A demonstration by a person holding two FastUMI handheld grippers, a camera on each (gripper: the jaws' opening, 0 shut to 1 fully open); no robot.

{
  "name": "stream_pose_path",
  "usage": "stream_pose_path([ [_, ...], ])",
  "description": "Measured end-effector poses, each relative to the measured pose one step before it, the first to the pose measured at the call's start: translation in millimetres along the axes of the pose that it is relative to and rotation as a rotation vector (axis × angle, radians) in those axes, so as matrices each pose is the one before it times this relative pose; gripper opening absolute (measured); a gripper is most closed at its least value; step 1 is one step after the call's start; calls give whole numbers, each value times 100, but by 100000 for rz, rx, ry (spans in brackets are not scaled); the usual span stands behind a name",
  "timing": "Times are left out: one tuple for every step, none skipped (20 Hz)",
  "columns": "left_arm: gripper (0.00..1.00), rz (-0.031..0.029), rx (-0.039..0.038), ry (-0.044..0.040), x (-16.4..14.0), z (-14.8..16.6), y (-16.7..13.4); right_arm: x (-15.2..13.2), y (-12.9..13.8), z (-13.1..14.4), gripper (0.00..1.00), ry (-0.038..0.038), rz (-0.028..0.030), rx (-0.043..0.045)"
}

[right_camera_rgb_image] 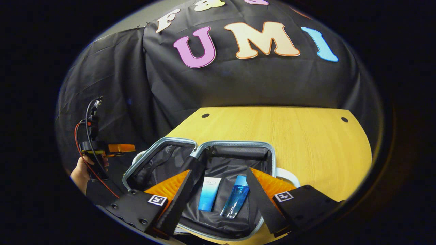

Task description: First open the suitcase, pack the skin care products into it, and then close the suitcase.

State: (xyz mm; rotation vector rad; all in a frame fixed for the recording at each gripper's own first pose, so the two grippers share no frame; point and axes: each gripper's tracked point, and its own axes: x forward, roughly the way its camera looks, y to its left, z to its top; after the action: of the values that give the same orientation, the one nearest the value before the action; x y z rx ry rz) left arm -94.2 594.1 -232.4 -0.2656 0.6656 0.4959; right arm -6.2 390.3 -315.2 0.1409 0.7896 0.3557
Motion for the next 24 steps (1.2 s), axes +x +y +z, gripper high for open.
stream_pose_path([
  [90,1474,-1635,1899,964,-377,1011,-49,-104,230,98,-315,-930,-848],
  [90,712,-1242,1520,869,-278,953,-132,-196,138,98,-179,-1021,-778],
  [90,787,-1224,2119,892,-392,637,-97,-176,49,98,-157,-1150,-614],
  [90,54,-1405,2588,939,-484,626,7,-148,62,98,115,-848,-264],
  [93,-862,-954,3042,769,-541,546,20,-117,-173,98,427,-760,66],
  [86,-1172,-1164,2438,756,-490,313,63,-106,25,98,270,-721,37],
  [83,-330,-1209,2521,826,-432,434,43,-17,28,98,99,-487,-243],
  [78,-10,-1022,2009,827,-353,387,48,-38,105,98,111,-479,-460],
  [76,-314,-656,2400,645,-557,122,-18,100,50,98,19,-263,-453],
  [70,-34,-1057,3670,59,-409,286,-86,75,187,98,118,-122,-531],
  [51,-1858,-467,-191,340,219,-217,-62,57,193,98,-362,-75,-762],
  [39,-2511,1144,1144,296,-303,-627,-145,-18,316,98,-805,-108,-914],
  [26,322,2756,1143,121,-241,-279,-190,-68,163,93,-810,12,-952],
  [13,975,4089,422,-479,12,91,-191,-103,282,93,-1067,-167,-891],
  [10,861,2399,-2563,-218,716,-256,-264,-226,164,93,-1100,-73,-560],
  [5,189,937,-4002,-430,830,-662,-243,-156,187,98,-970,21,-387],
  [2,668,2841,-3812,-811,919,-444,-235,-113,167,98,-1235,204,-460],
  [0,1420,3425,-3066,-832,813,-37,-250,-231,282,98,-1279,401,-680],
  [0,1211,2993,-3486,-1055,1078,-305,-266,-72,226,98,-1410,756,-1059],
  [0,377,2479,-2760,-1244,1277,-642,-243,-197,88,98,-779,788,-1512],
  [0,66,817,-2172,-1319,1162,-687,-268,-257,55,98,-739,657,-1435],
  [0,-704,-292,-2044,-1353,1149,-863,-349,-330,100,98,-705,759,-875],
  [0,-616,322,-1825,-1274,1150,-919,-427,-285,155,98,-1087,733,-341],
  [0,-1105,872,-3242,-1083,1156,-1000,-402,-426,335,99,-1762,483,-45],
])
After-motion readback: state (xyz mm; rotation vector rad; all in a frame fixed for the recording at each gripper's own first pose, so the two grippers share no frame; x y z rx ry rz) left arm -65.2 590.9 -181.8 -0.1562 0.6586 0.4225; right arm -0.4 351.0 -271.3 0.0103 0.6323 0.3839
